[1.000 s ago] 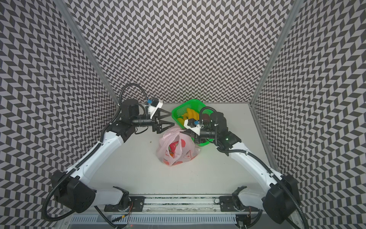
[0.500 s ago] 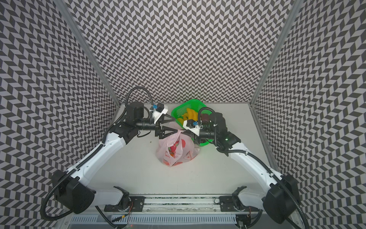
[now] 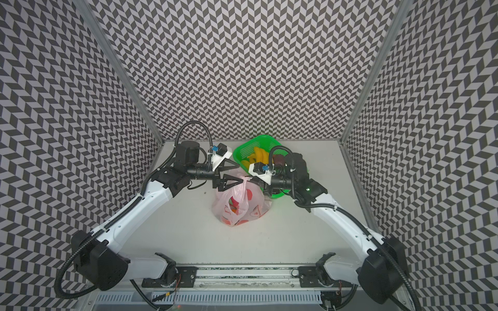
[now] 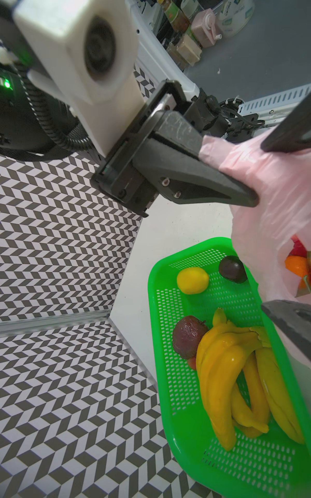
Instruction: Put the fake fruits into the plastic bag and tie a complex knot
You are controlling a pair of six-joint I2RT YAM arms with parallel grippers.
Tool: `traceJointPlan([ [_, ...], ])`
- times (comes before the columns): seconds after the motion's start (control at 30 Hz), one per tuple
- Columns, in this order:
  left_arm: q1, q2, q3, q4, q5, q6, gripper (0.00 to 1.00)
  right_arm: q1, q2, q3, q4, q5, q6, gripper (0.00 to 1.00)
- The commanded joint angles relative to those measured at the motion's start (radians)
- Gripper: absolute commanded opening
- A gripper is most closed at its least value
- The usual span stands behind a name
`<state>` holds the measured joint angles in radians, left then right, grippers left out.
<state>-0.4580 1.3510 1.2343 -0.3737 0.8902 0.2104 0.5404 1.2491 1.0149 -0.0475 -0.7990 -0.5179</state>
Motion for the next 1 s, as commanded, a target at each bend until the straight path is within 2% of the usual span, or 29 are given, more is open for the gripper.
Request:
traceJointPlan([
  [0.0, -0.006, -0.024, -0.027, -0.034, -0.015, 0.026, 0.85, 0.006, -0.030, 0.000, 0.057, 0.001, -0.010, 0.00],
  [0.23, -0.025, -0.023, -0.057, -0.052, -0.009, 0.037, 0.82, 0.006, -0.023, -0.002, 0.060, 0.024, -0.005, 0.00],
  [0.4, -0.026, -0.031, -0.058, -0.061, -0.012, 0.037, 0.70, 0.006, -0.029, -0.001, 0.048, 0.080, -0.009, 0.00],
  [0.6, -0.026, -0.050, -0.059, -0.096, -0.022, 0.057, 0.49, 0.006, -0.046, 0.002, 0.041, 0.121, 0.021, 0.00],
  [0.83, -0.025, -0.056, -0.056, -0.134, -0.029, 0.093, 0.16, 0.006, -0.043, 0.009, 0.043, 0.088, 0.048, 0.00],
  [0.97, -0.024, -0.058, -0.050, -0.131, -0.048, 0.094, 0.05, 0.006, -0.044, 0.013, 0.021, 0.083, 0.052, 0.00],
])
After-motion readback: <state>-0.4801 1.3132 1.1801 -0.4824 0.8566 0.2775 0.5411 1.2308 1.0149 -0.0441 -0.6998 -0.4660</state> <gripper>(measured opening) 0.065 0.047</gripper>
